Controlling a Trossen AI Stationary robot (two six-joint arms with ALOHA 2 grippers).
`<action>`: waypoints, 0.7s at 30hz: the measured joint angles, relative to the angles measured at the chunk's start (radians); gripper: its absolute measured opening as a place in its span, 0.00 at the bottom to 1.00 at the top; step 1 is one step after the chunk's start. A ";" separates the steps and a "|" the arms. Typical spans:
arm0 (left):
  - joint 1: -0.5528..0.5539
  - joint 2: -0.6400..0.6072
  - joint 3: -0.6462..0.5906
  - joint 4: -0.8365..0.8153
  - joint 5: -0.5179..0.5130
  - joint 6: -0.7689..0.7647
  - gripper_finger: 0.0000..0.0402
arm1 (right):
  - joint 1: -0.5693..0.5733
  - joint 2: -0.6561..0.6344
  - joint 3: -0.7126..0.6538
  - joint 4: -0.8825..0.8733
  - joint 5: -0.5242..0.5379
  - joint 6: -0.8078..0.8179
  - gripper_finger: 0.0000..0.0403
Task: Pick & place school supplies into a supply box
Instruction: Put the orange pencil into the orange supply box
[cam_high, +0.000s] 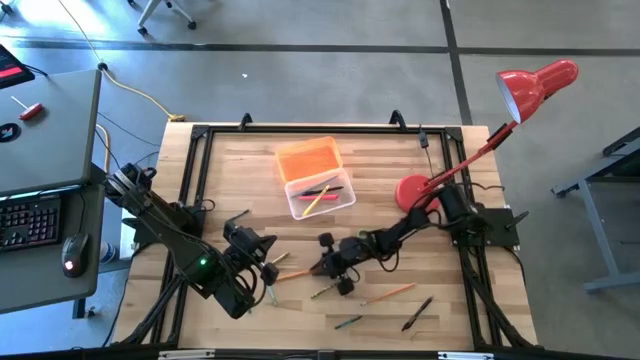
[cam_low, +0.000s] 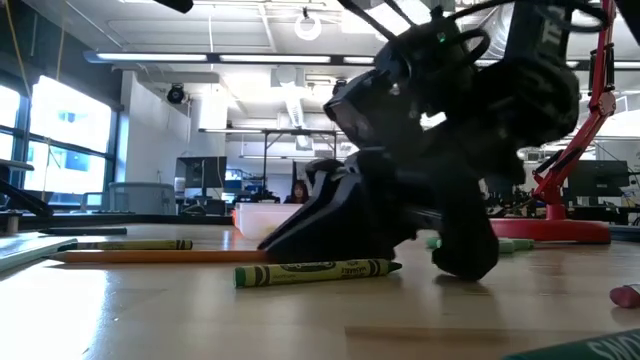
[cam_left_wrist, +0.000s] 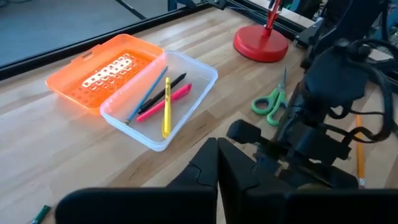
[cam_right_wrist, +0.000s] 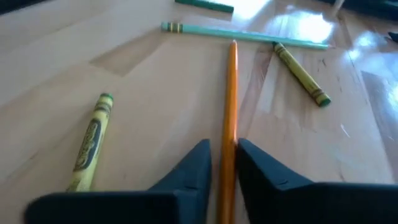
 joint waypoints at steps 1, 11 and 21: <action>0.000 0.000 0.000 0.000 0.000 0.000 0.07 | 0.000 0.009 0.001 0.011 -0.003 0.000 0.06; 0.000 0.000 0.001 0.020 0.017 0.000 0.10 | -0.002 -0.240 -0.016 -0.227 0.153 -0.125 0.02; 0.000 0.000 0.001 0.038 0.000 0.008 0.06 | -0.183 -0.613 -0.010 -0.482 0.354 -0.270 0.01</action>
